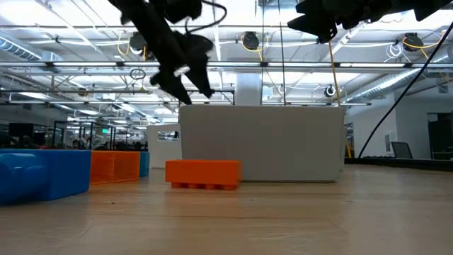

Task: Pick & Place Toys
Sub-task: Put the red game piece into the top gray bin

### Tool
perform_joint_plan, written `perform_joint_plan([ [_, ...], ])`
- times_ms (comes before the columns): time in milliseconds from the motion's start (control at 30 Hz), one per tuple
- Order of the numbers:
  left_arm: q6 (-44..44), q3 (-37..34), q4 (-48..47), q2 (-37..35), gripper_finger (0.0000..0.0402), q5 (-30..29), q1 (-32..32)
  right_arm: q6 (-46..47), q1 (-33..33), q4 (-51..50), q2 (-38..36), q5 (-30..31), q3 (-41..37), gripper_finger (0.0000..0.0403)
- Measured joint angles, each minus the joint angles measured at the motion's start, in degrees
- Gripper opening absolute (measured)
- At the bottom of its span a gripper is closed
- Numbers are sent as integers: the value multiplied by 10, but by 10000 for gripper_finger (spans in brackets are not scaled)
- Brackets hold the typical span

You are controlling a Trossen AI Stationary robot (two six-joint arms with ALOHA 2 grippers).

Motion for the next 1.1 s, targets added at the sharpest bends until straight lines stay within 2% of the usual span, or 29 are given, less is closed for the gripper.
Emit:
perform_joint_plan([
  [133, -29, 5, -93, -65, 376, 13, -8, 0, 0, -5, 0, 0, 0, 215],
  [233, -101, 6, -197, -106, 376, 28, -21, 1, 0, -7, 0, 0, 0, 215],
  [433, -226, -7, -386, -117, 376, 27, -67, 5, 0, -7, 0, 0, 0, 215],
  [533, -258, -46, -395, -117, 376, 34, -85, 7, 1, -7, 0, 0, 0, 215],
  [867, -352, -213, -320, -116, 376, 141, -140, 13, 1, -7, 0, 0, 0, 215],
  [967, -389, -246, -302, -116, 376, 152, -157, 11, 1, -7, 0, 0, 0, 215],
  [1100, -418, -269, -305, -116, 367, 138, -173, 11, 1, -7, 0, 0, 0, 215],
])
